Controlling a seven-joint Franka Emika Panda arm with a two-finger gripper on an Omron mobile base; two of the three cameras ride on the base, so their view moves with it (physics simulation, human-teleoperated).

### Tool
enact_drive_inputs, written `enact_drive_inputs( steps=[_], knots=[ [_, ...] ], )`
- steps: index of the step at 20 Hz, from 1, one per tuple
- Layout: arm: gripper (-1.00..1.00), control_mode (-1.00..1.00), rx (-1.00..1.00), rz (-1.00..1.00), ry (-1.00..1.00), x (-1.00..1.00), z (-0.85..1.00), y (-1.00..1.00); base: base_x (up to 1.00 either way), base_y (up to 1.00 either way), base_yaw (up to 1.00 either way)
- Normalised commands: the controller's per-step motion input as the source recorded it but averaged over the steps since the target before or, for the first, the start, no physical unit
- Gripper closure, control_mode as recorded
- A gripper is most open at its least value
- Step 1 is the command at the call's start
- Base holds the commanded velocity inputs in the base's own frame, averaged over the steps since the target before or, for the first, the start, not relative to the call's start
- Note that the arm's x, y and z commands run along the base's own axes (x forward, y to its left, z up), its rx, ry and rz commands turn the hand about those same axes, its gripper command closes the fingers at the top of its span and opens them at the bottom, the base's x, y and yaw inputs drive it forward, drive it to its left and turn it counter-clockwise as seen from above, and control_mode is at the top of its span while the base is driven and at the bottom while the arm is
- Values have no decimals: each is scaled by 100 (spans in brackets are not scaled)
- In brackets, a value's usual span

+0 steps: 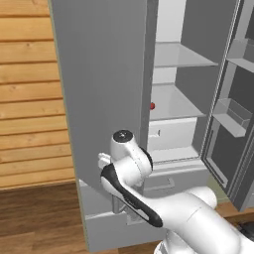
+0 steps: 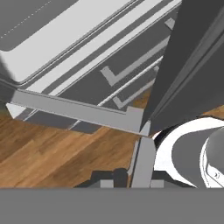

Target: Take the strawberry from the fridge and place it on top of the pancake, located on the dining counter.

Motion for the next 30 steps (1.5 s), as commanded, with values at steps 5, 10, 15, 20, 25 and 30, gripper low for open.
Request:
enact_drive_inputs(
  steps=[5,10,15,20,25,30],
  knots=[
    [-100,-100,1,-9,-12,-78,36,18,0,0,0],
    [-100,-100,22,0,-36,-79,93,-35,0,0,0],
    [-100,-100,32,0,-23,-61,69,-59,0,0,0],
    [-100,-100,50,0,-9,-9,54,-93,0,0,0],
    [-100,-100,38,3,-14,12,52,-54,0,0,0],
    [-100,-100,34,0,-21,31,2,-11,0,0,0]
  ],
)
